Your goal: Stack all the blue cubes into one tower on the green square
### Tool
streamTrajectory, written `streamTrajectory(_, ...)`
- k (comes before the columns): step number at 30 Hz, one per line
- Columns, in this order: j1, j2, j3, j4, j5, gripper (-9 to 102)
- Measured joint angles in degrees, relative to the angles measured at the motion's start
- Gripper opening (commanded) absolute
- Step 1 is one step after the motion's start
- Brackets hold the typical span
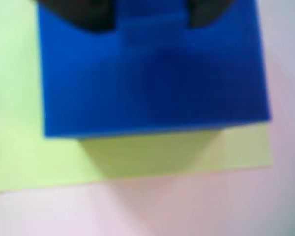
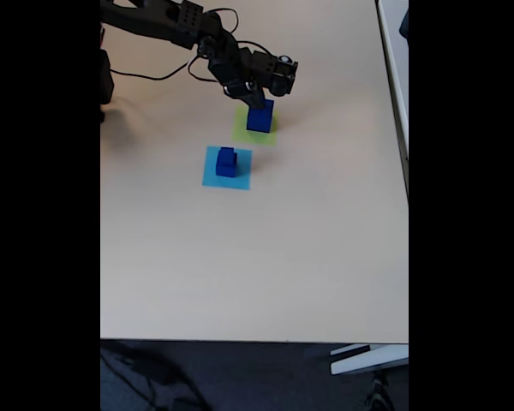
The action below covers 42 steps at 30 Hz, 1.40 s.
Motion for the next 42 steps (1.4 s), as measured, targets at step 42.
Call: streamTrajectory(42,4.3,0.8,-16.5,-2.3,-23.4,22)
